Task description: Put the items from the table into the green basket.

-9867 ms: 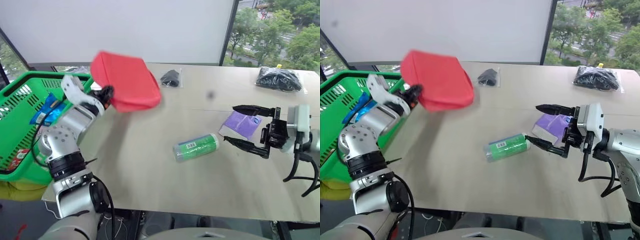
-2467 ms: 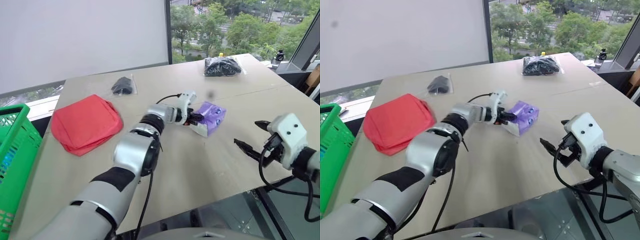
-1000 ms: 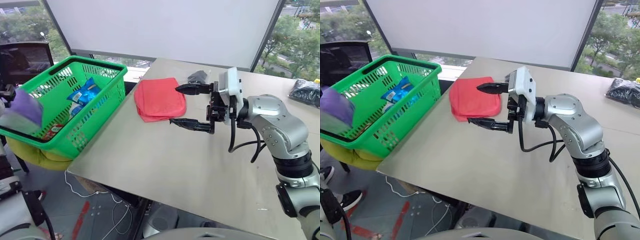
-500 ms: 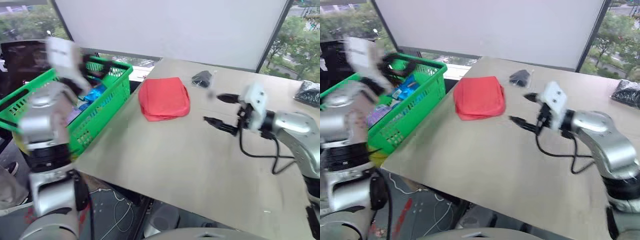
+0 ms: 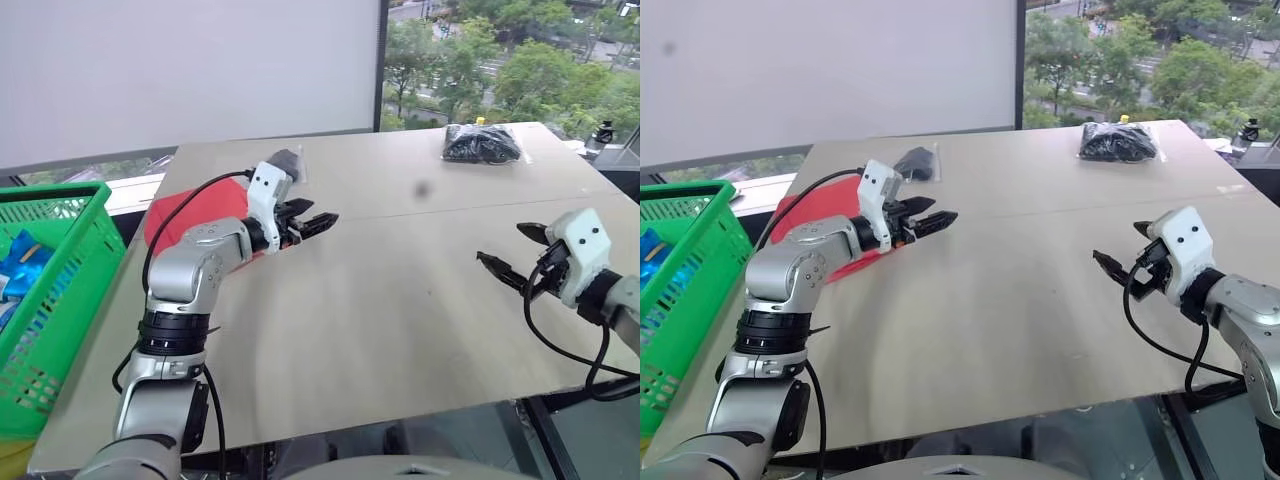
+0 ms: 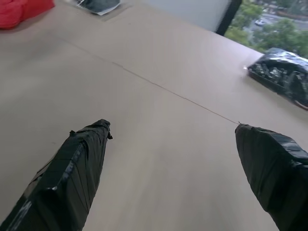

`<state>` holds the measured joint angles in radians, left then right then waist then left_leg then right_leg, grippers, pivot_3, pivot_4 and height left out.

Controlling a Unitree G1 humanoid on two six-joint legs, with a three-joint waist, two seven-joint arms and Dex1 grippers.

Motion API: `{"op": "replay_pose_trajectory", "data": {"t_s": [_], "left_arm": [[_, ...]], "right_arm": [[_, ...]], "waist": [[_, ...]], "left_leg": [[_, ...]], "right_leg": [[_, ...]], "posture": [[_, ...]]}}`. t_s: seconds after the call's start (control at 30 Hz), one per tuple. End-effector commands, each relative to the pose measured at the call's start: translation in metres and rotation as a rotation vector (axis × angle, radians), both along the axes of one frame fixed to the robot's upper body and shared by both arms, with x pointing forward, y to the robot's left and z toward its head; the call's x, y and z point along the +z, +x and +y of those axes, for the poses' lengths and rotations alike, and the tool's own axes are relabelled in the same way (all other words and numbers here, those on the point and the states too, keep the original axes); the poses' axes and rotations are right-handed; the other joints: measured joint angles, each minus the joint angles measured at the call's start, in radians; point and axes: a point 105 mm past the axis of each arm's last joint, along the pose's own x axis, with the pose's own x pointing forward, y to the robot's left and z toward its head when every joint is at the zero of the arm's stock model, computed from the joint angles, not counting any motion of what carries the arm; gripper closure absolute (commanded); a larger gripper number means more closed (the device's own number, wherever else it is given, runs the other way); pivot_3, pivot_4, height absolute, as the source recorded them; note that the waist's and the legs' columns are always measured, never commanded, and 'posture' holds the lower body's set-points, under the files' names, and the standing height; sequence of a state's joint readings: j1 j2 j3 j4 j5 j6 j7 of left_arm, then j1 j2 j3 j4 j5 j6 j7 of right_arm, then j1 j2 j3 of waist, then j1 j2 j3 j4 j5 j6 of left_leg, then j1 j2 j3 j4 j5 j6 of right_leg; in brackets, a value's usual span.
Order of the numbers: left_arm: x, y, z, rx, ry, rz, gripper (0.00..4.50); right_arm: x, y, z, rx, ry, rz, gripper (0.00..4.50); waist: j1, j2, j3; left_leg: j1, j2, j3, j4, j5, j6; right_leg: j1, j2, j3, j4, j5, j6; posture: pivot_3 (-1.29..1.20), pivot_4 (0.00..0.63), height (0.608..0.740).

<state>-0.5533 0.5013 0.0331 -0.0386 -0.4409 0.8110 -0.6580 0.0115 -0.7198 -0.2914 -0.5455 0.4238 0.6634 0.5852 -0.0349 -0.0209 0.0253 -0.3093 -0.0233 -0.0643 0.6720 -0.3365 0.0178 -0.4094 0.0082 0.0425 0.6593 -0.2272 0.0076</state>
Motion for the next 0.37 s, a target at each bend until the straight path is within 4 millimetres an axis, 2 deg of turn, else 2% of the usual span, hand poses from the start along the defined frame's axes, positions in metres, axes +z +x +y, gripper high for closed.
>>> {"op": "replay_pose_trajectory", "data": {"t_s": [0.03,0.13,0.27,0.37], "left_arm": [[0.021,-0.004,-0.001,-0.009,-0.004,-0.061,0.93],[0.012,-0.01,0.001,0.013,0.014,-0.033,0.93],[-0.014,-0.018,0.007,0.08,0.062,0.005,0.93],[-0.022,-0.022,0.011,0.128,0.057,0.019,0.93]], "right_arm": [[0.017,-0.001,-0.006,-0.016,-0.001,-0.083,0.0],[0.015,-0.002,-0.012,-0.025,-0.012,-0.073,0.0],[0.006,-0.005,-0.016,-0.039,-0.036,-0.06,0.0],[0.009,0.003,-0.021,-0.059,-0.04,-0.074,0.0]], "waist": [[-0.007,0.001,0.001],[-0.008,0.002,0.001],[-0.006,0.002,0.001],[-0.005,0.002,0.001]], "left_leg": [[0.0,0.0,0.0,0.0,0.0,0.0],[0.0,0.001,0.0,0.0,0.0,0.0],[-0.001,0.002,0.0,-0.002,0.001,-0.003],[-0.001,0.002,0.0,-0.001,0.001,-0.003]], "right_leg": [[0.0,0.001,0.001,0.0,0.0,0.0],[-0.001,-0.001,0.004,0.0,0.002,-0.003],[-0.002,-0.004,0.004,-0.001,0.001,-0.003],[-0.005,-0.006,0.004,-0.001,0.002,-0.002]], "posture": [[-0.07,0.0,0.74],[-0.07,0.0,0.74],[-0.07,0.0,0.74],[-0.06,0.0,0.74]]}}
